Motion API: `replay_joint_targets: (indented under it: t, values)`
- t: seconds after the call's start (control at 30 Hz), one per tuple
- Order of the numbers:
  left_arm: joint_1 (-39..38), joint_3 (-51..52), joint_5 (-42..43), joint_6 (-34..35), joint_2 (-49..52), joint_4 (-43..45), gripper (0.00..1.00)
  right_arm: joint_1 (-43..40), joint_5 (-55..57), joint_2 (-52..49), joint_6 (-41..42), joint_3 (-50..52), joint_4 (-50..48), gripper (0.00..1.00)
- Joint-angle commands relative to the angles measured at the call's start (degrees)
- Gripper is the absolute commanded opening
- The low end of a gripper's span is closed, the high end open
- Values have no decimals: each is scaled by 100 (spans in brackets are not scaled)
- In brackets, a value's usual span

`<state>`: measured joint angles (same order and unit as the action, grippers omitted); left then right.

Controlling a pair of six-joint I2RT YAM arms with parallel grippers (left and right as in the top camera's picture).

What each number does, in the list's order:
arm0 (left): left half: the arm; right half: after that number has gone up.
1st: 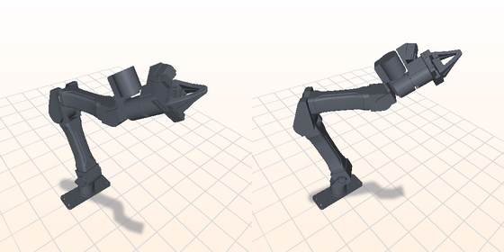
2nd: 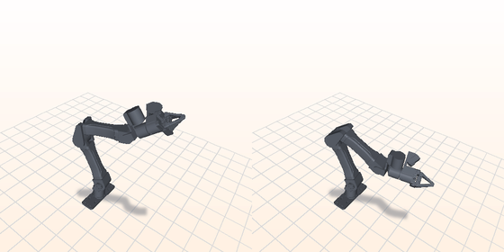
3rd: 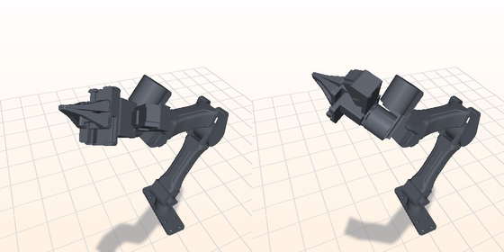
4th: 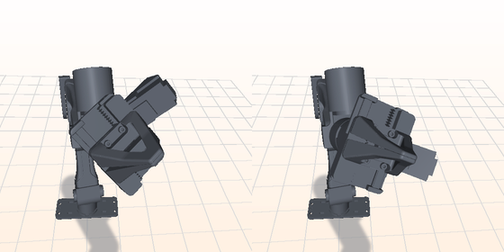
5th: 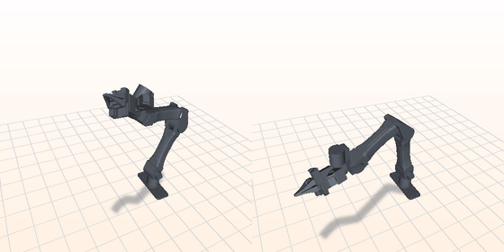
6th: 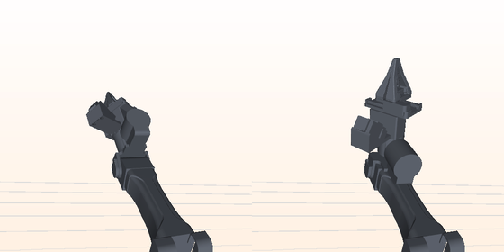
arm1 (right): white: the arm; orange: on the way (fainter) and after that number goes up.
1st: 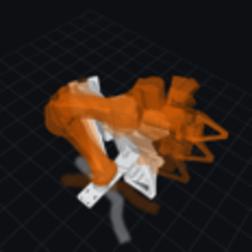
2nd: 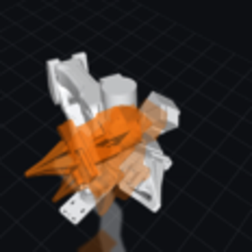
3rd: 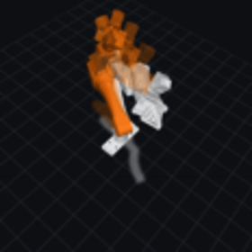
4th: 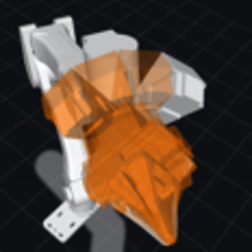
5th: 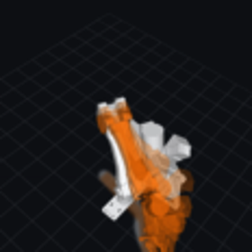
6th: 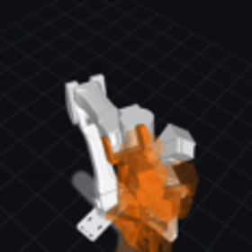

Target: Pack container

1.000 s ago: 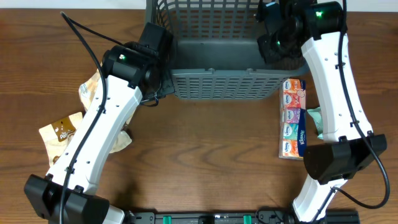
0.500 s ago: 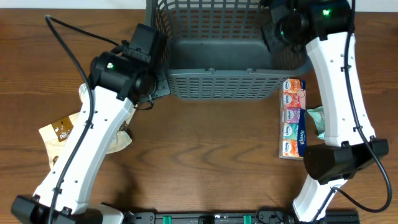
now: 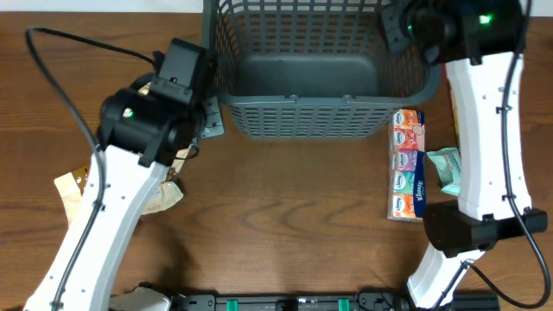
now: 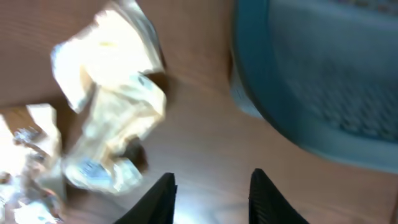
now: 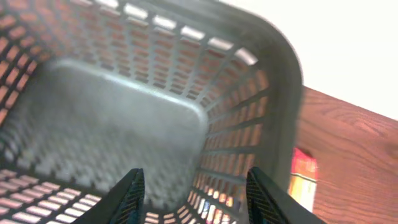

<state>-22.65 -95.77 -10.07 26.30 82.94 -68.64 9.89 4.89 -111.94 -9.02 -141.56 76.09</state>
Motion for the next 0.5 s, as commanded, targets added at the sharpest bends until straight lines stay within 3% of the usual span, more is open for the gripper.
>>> replay_joint_targets:
  t: [0.0,0.23,0.47]
  values:
    - [26,-11,-785,-479,-352,136,34,-282,286,282,461,-337,-31,45]
    - [26,-9,-1488,-918,-643,382,57,-1132,1016,448,1770,-463,153,48]
    - [90,-9,-1635,-914,-601,363,57,-1893,498,348,2105,-192,581,45]
